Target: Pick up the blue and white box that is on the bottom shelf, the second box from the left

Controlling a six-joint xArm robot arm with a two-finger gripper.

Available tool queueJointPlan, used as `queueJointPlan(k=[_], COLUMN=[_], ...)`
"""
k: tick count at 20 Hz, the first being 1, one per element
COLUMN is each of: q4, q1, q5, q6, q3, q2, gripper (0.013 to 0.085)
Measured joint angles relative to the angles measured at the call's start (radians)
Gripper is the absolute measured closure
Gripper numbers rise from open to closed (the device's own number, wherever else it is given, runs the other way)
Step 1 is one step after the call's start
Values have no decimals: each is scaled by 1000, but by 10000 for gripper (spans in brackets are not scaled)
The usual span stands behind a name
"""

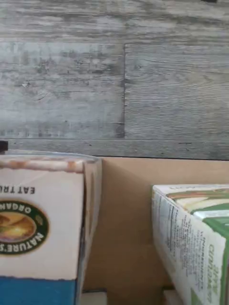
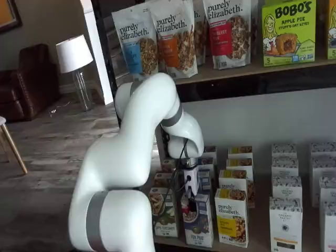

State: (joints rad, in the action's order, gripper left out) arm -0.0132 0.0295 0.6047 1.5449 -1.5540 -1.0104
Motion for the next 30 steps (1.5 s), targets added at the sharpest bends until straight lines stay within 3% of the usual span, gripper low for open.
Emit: queueJointPlan(k=[13, 20, 30], q4=[4, 2, -22], q1=[-3, -4, 1], q5=[11, 17, -4], q6=[0, 1, 18], q3=[4, 8, 42], q2=[7, 10, 33], gripper=[330, 490, 490])
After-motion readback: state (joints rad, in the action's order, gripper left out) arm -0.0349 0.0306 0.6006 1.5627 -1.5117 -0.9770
